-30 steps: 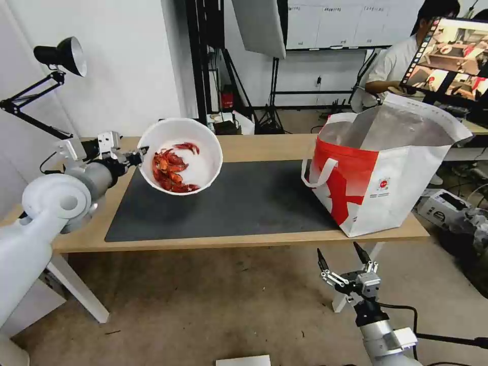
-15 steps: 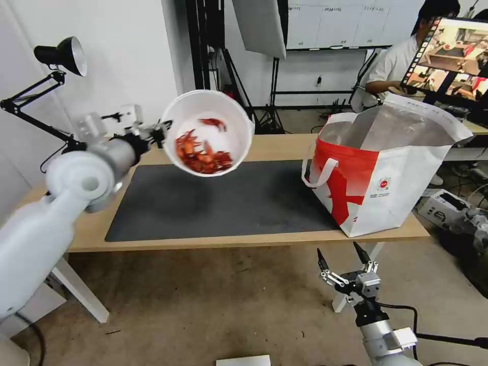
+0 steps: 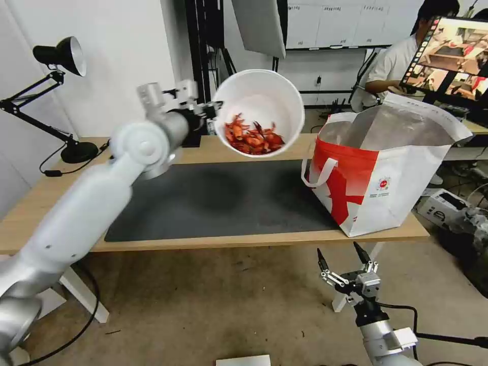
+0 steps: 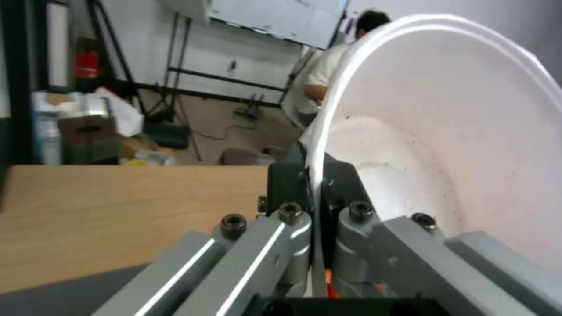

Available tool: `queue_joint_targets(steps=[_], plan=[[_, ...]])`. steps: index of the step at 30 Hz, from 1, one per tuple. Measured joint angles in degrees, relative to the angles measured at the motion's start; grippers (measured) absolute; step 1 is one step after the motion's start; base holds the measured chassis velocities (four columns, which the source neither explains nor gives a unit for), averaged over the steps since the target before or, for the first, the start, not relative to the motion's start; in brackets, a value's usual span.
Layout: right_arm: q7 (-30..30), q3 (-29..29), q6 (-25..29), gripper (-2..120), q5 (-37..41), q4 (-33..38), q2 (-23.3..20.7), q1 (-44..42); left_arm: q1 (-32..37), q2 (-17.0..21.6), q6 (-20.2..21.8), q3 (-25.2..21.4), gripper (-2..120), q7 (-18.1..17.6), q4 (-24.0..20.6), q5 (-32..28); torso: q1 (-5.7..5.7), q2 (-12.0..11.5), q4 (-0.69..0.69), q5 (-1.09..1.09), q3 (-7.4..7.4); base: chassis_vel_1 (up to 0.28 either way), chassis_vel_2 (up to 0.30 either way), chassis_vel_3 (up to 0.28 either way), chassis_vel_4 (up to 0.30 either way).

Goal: Pick up the trash from the table and place it into the takeout bag.

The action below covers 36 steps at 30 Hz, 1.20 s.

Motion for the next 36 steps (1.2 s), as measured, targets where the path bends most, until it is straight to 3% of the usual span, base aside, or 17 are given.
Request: queue_joint_targets(steps=[7, 10, 20, 26, 36], plan=[[0.0, 0.0, 0.0, 100, 0.0, 0.0, 0.0, 0.0, -6.9, -7.7, -0.2, 3.5, 0, -0.7, 5.1, -1.6, 0.0, 0.0, 0.01, 0.0, 0.0, 0.0, 0.0, 0.0, 0.0], [0.0, 0.0, 0.0, 100, 0.0, 0.0, 0.0, 0.0, -11.2, -13.6, -0.3, 5.0, 0, -0.9, 9.3, -1.9, 0.0, 0.0, -0.01, 0.0, 0.0, 0.0, 0.0, 0.0, 0.0], [0.0, 0.0, 0.0, 100, 0.0, 0.0, 0.0, 0.0, -15.6, -23.8, -1.0, 7.2, 0, -1.2, 17.5, 0.8, -0.01, 0.0, 0.0, 0.0, -0.01, 0.0, 0.0, 0.0, 0.0], [0.0, 0.0, 0.0, 100, 0.0, 0.0, 0.0, 0.0, -15.2, -29.8, -4.4, 9.2, 0, 1.8, 23.3, 9.5, 0.0, 0.0, 0.0, 0.0, -0.01, 0.0, 0.0, 0.0, 0.0], [0.0, 0.0, 0.0, 100, 0.0, 0.0, 0.0, 0.0, -14.3, -31.3, -10.5, 15.2, 0, 6.6, 27.4, 23.7, 0.0, 0.0, 0.01, -0.01, -0.01, 0.0, 0.0, 0.0, 0.0]])
